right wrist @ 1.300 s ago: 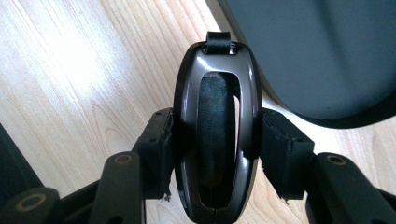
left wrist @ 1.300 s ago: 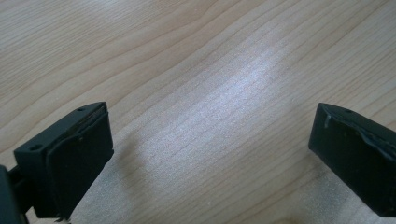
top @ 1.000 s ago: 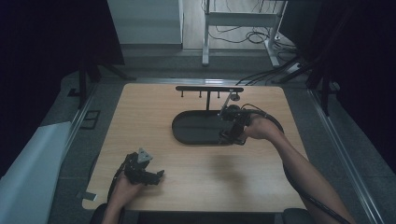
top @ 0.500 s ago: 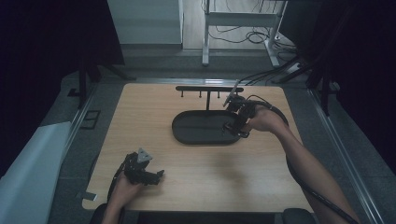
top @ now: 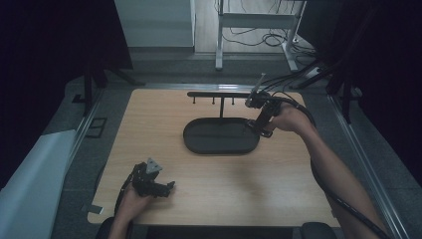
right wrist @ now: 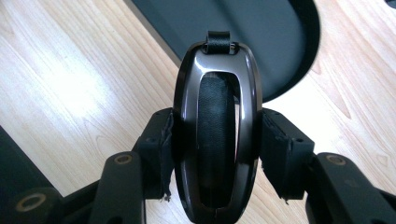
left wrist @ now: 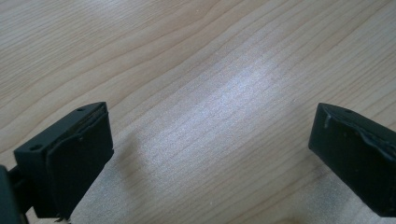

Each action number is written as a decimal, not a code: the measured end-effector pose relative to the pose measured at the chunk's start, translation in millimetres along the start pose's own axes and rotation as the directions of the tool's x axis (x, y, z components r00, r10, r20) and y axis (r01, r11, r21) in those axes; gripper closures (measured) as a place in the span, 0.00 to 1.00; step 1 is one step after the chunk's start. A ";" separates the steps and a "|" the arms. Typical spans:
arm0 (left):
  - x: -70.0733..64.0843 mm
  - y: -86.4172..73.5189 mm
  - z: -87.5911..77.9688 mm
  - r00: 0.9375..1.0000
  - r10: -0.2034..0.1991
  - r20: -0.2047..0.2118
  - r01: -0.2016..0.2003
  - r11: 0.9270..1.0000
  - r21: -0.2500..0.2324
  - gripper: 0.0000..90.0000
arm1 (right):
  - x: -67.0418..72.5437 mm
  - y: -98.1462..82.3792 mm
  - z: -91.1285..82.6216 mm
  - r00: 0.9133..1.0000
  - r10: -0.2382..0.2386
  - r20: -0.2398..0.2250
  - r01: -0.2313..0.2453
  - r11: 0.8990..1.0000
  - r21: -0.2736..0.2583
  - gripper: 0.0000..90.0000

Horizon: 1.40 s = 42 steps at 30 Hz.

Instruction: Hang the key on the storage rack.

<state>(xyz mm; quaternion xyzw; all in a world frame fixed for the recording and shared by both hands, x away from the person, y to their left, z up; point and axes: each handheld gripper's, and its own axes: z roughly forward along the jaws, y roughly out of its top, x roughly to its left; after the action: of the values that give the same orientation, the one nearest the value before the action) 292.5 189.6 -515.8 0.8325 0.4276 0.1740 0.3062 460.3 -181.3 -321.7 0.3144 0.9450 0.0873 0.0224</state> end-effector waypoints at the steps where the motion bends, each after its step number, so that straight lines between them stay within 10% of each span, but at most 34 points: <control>1: 0.0 0.0 0.0 1.000 -0.001 0.000 0.001 1.000 -0.001 0.00 | -1.3 -0.3 -1.4 1.000 0.006 0.002 -0.006 1.000 -0.003 0.53; 42: 1.2 -0.5 -0.9 1.000 -0.013 -0.006 0.013 1.000 -0.010 0.00 | -35.9 20.6 -60.0 0.988 0.139 0.074 -0.133 0.988 -0.077 0.53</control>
<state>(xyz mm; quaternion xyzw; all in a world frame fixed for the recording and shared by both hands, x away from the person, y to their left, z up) 292.4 191.1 -515.4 0.8277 0.4330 0.1765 0.3102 495.4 -195.6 -259.4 0.3805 0.9159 0.1100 0.0652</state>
